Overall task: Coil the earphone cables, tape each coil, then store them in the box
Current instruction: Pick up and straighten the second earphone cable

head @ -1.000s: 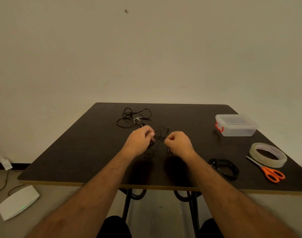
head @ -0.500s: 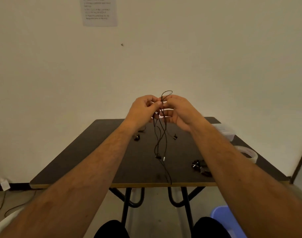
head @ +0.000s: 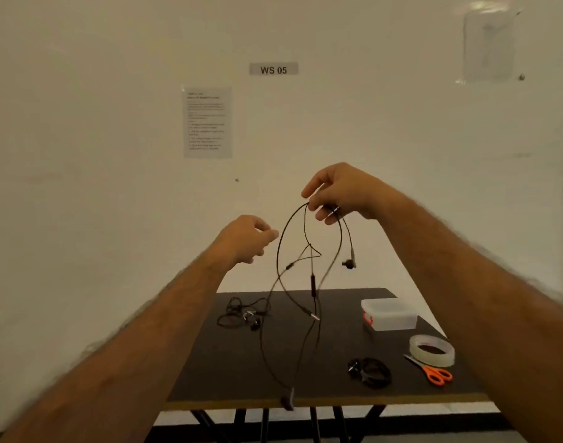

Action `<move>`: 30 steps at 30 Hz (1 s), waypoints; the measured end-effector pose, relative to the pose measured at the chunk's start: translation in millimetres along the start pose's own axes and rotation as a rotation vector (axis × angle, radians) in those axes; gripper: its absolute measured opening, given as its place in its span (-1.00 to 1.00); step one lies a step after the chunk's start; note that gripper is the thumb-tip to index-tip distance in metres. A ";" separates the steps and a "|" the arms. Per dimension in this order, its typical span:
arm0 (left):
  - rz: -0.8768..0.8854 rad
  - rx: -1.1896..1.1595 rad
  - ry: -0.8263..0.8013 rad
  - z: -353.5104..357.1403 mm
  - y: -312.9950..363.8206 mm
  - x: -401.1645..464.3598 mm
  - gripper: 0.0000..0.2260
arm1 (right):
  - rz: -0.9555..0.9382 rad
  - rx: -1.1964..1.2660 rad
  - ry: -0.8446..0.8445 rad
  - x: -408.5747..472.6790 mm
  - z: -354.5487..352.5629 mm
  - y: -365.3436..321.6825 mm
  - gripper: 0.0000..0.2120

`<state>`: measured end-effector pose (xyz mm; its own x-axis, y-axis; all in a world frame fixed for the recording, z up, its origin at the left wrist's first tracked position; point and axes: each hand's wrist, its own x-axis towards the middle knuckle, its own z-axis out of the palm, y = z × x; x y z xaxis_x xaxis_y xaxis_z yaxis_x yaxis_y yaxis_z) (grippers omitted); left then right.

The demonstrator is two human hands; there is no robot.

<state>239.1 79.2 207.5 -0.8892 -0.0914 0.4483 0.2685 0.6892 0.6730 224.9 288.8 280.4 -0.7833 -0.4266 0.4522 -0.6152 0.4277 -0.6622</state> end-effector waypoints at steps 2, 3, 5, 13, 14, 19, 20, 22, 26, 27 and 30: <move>0.084 -0.136 0.054 -4.1 18.5 -6.9 -0.77 | -0.029 -0.074 0.002 -2.6 -1.0 -9.3 -0.87; 0.121 -0.219 0.064 -4.7 28.2 -9.9 -0.73 | -0.044 -0.115 -0.003 -3.3 1.2 -12.4 -0.88; 0.162 -0.326 0.036 -4.8 47.7 -14.3 -0.69 | -0.083 -0.173 0.008 -3.4 3.6 -15.9 -0.90; 0.170 -0.248 0.017 -3.0 55.8 -12.6 -0.83 | -0.198 -0.028 0.061 -4.9 -3.4 -19.8 -0.84; 0.169 -0.243 0.017 -2.9 55.5 -12.6 -0.86 | -0.210 -0.026 0.065 -4.0 -4.2 -20.0 -0.84; 0.150 -0.365 0.027 -13.0 58.4 -10.9 -0.85 | -0.128 -0.178 -0.037 -4.8 -8.4 -19.3 -0.67; 0.136 -0.414 0.017 -16.2 60.2 -10.9 -0.86 | -0.098 -0.223 -0.071 -5.5 -9.0 -18.5 -0.65; 0.131 -0.465 0.009 -21.9 64.7 -11.3 -0.88 | -0.078 -0.272 -0.103 -7.0 -8.6 -17.3 -0.71; 0.143 -0.551 0.017 -27.8 74.8 -12.0 -0.90 | -0.115 -0.242 -0.051 -6.7 -5.4 -17.7 -0.94; 0.142 -0.574 0.021 -28.6 76.3 -12.1 -0.89 | -0.115 -0.197 -0.042 -6.7 -4.9 -18.8 -0.94; 0.141 -0.636 0.043 -29.7 78.1 -11.2 -0.90 | -0.111 0.003 -0.053 -8.2 -4.0 -24.2 -0.84</move>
<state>281.0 112.7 272.5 -0.8171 -0.0687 0.5723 0.5604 0.1377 0.8167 245.8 285.1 295.1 -0.7046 -0.5130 0.4903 -0.6974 0.3729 -0.6120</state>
